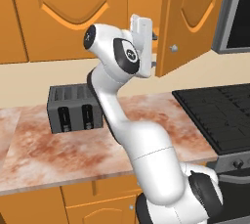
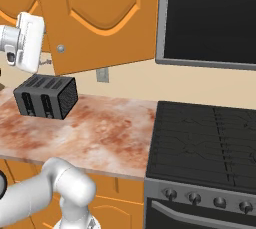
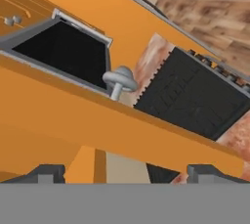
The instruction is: Move the ketchup and shaker from the cabinet to the dining counter.
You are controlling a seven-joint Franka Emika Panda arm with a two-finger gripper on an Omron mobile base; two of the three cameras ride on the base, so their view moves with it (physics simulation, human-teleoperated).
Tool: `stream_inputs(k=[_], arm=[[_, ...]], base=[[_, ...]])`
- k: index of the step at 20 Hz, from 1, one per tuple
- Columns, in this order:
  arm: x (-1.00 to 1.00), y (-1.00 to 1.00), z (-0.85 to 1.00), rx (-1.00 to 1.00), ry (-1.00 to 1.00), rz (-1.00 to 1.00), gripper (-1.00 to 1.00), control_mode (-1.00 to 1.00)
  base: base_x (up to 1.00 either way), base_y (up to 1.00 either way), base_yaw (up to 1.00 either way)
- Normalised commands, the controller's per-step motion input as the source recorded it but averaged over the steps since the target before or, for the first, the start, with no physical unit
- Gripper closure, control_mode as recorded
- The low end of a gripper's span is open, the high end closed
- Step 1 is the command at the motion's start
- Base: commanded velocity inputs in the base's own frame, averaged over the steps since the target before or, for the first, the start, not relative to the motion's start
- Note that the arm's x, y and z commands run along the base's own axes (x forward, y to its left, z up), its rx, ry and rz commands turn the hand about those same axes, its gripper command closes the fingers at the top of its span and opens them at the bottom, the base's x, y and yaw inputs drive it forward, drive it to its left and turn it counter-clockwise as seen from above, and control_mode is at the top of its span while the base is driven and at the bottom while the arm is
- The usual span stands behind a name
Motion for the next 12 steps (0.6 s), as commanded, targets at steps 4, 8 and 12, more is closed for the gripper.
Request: stream_inputs(k=[4,8,12], arm=[[0.05,0.01,-0.13,0.11,-0.20,-0.15,-1.00,-1.00],[-0.15,0.00,-0.05,0.11,-0.13,-0.16,-1.00,-1.00],[-0.24,-0.12,-0.07,0.10,-0.10,-0.16,-1.00,-1.00]], base=[[0.00,0.00,0.00],[0.00,0.00,0.00],[0.00,0.00,0.00]])
